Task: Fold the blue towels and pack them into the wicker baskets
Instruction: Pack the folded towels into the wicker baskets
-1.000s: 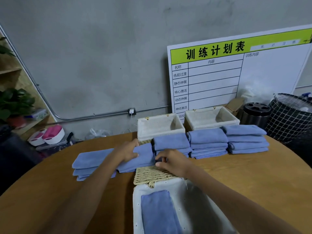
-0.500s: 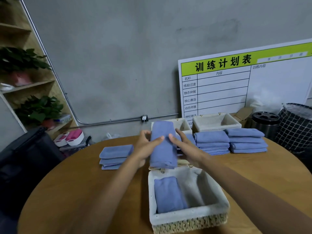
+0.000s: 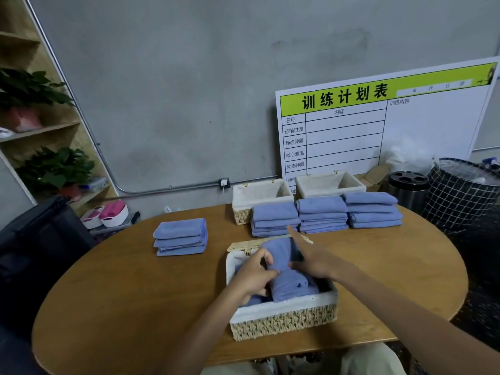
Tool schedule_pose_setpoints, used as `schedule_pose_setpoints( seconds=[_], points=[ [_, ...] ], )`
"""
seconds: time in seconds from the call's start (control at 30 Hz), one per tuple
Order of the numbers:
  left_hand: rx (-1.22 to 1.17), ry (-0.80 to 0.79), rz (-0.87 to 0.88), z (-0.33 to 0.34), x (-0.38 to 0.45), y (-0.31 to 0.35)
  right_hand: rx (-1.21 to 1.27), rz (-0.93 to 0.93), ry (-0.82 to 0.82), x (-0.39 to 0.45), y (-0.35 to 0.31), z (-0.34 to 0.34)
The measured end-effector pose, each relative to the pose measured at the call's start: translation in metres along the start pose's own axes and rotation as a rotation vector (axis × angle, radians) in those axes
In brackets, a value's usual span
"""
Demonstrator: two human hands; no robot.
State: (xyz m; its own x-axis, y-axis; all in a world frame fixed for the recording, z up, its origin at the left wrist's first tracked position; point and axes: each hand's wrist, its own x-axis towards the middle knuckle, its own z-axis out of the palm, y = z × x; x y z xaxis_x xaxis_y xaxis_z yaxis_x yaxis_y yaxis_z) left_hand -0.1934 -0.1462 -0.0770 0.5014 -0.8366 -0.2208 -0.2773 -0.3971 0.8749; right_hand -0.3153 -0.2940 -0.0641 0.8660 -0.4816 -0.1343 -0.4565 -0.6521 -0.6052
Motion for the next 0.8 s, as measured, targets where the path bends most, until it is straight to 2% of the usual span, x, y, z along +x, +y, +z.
schedule_pose_setpoints(
  seconds=[0.17,0.23,0.27,0.3,0.33,0.37,0.43,0.5,0.6,0.67,0.73,0.8],
  points=[
    [0.209,-0.006,0.074,0.011,0.005,-0.008,-0.258,0.033,-0.006,0.009,0.0,0.023],
    [0.271,-0.026,0.072,0.012,0.005,-0.005,-0.248,0.003,-0.027,0.006,0.002,0.025],
    [0.292,-0.04,0.071,0.01,0.006,-0.004,-0.16,0.016,0.006,0.007,0.0,0.028],
    [0.296,-0.052,0.073,0.007,0.007,-0.002,-0.236,0.063,-0.018,0.007,-0.001,0.029],
    [0.333,-0.048,0.094,0.002,0.008,-0.001,-0.292,0.094,0.007,0.006,-0.006,0.024],
    [0.434,-0.016,0.146,-0.004,0.008,0.0,-0.219,0.095,0.086,0.003,-0.011,0.022],
    [0.712,0.064,0.245,-0.016,0.006,0.0,-0.353,-0.022,0.155,0.002,-0.009,0.01],
    [0.808,0.061,0.274,-0.023,0.006,-0.004,-0.442,-0.142,0.222,-0.002,-0.002,0.003],
    [0.93,0.015,0.285,-0.019,0.012,-0.013,-0.422,-0.264,0.067,-0.003,0.009,-0.006],
    [1.066,0.016,0.302,-0.009,0.018,-0.017,-0.579,-0.317,-0.029,-0.003,0.013,-0.005],
    [1.111,0.028,0.312,-0.002,0.023,-0.018,-0.733,-0.352,-0.021,-0.001,0.018,0.002],
    [1.074,0.004,0.316,-0.004,0.028,-0.021,-0.752,-0.357,0.0,-0.001,0.021,0.007]
  ],
)
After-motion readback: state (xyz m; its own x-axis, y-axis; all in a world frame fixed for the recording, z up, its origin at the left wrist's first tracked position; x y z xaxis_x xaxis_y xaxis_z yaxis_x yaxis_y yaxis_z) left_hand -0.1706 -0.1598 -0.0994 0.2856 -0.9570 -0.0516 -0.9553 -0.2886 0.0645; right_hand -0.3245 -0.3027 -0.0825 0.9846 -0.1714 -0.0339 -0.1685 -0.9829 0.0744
